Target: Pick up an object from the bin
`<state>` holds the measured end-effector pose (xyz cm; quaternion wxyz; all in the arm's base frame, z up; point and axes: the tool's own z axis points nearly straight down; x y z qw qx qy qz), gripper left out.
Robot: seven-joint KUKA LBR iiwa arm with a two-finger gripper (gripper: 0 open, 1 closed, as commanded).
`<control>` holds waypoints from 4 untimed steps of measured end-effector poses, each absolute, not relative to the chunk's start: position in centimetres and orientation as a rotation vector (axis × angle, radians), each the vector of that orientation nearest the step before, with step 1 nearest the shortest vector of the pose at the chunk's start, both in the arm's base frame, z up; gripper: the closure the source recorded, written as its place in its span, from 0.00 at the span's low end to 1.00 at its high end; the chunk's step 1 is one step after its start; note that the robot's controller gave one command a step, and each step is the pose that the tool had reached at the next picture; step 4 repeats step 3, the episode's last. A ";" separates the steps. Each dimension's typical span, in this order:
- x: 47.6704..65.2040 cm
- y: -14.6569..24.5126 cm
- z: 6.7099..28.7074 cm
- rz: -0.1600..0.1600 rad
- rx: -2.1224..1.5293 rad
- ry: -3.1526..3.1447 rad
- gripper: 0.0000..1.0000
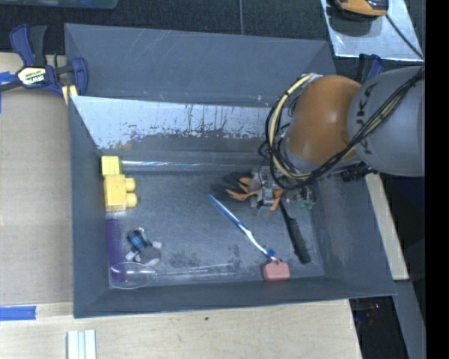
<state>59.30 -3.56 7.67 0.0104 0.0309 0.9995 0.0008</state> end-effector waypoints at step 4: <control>59.1 -3.6 13.6 0.003 0.099 3.124 1.00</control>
Offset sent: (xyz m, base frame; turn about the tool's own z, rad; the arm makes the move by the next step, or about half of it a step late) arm 0.0000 -0.0001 0.0205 0.0002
